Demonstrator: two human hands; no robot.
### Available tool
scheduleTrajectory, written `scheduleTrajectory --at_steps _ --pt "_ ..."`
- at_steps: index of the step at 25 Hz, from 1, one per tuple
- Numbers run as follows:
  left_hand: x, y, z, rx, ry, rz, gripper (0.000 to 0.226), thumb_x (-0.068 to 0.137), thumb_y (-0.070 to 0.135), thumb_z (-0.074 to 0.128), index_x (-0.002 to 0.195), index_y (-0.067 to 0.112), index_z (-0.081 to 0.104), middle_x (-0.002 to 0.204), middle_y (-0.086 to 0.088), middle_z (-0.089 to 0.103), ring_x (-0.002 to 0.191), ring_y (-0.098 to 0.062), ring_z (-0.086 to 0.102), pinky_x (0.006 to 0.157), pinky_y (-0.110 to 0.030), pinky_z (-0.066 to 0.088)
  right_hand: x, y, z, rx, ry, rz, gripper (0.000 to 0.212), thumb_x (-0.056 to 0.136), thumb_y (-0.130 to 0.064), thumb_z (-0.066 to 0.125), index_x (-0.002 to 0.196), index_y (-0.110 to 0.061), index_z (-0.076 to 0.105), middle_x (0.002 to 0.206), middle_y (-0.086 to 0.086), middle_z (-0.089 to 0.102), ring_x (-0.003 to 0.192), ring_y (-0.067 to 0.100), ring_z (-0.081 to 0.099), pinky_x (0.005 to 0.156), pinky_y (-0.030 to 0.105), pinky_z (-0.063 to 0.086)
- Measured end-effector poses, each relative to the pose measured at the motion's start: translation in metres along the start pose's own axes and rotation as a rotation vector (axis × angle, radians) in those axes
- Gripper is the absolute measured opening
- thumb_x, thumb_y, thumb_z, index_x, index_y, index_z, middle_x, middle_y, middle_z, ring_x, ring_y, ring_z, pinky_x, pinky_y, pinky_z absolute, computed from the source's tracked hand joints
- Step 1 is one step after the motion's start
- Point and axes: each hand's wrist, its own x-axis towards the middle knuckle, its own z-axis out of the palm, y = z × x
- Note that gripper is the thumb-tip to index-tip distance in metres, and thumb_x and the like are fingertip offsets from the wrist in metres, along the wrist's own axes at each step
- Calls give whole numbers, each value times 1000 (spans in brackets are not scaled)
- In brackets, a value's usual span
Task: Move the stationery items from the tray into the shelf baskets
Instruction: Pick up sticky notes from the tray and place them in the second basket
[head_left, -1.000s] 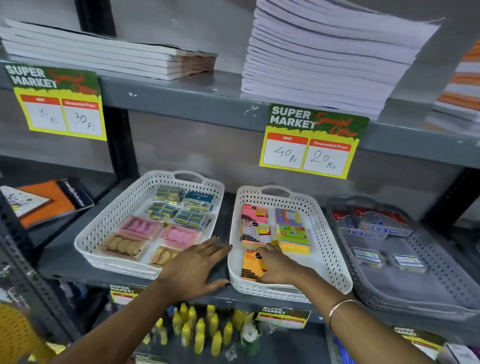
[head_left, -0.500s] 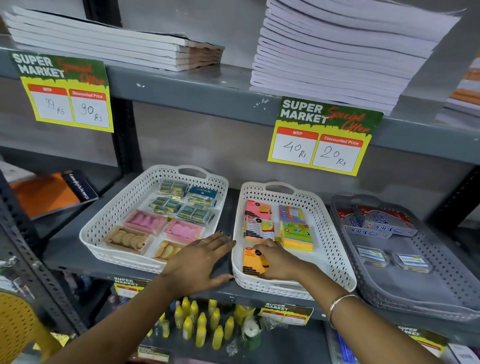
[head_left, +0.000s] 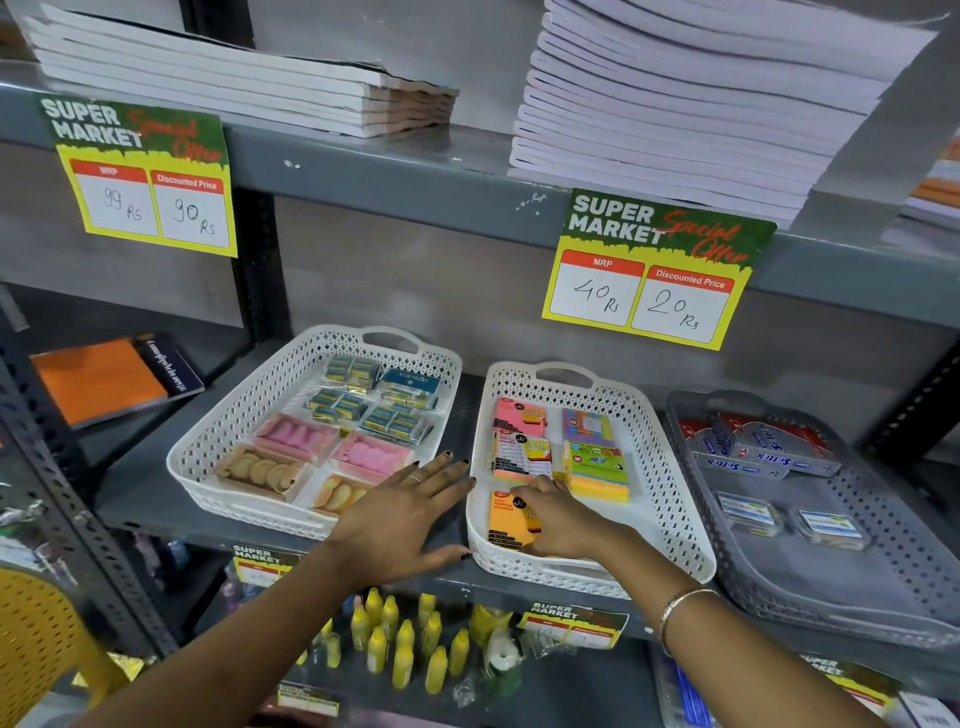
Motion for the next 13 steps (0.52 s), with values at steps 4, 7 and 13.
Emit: scheduleTrajectory --at_steps 4,7,13 --pt "0 1 -1 21 11 3 80 86 72 19 144 19 30 150 -3 28 138 -16 18 109 -39 15 -1 -1 -1 -4 5 -7 80 79 -23 70 144 -12 25 143 12 30 136 29 23 115 39 26" --pt "0 0 -1 16 6 3 81 86 73 20 145 19 30 150 -3 27 138 -16 16 109 -39 15 -2 -1 -1 0 6 -10 79 79 -21 68 144 -12 24 144 11 29 136 28 23 116 40 26" --pt "0 1 -2 8 -7 2 78 84 67 33 145 19 28 151 -3 26 139 -16 15 109 -39 13 -2 -2 -1 8 0 -5 79 79 -21 69 144 -13 25 144 10 29 136 28 23 115 41 28"
